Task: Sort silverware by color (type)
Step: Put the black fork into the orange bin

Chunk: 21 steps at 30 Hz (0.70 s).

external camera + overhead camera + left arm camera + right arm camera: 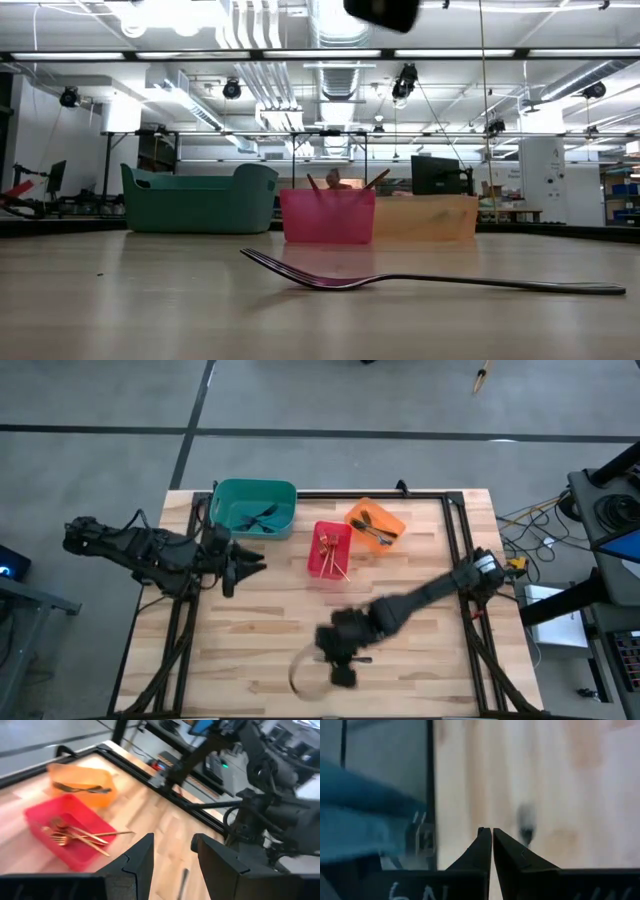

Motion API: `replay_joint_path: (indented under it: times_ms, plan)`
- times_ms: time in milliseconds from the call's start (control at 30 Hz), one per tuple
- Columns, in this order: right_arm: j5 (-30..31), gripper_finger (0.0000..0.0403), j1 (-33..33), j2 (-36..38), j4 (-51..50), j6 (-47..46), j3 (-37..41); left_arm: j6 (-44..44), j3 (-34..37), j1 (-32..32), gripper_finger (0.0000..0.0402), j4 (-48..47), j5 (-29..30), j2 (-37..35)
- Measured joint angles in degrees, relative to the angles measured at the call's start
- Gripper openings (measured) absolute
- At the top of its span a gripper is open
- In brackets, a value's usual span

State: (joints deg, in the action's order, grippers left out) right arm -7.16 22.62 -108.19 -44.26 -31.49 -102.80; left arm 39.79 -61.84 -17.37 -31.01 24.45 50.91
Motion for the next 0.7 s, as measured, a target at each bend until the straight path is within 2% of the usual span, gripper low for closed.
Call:
replay_joint_path:
  times_ms: [200, 433, 700]
  plan:
    - [6.54, 0.0009, 8.41, -2.96, -1.96, 0.61, 0.15, 0.15, 0.0, -4.47, 0.013, 3.47, 0.77, 2.16]
    - [20.54, 0.0009, 12.12, -7.74, -2.22, -5.42, 0.21, -0.23, 0.02, -6.81, 0.013, 10.3, 1.11, 5.4]
    - [22.35, 0.0013, 9.69, -11.2, -2.06, -4.77, 0.22, 0.2, 0.02, -6.99, 0.013, 11.94, 1.11, 7.45]
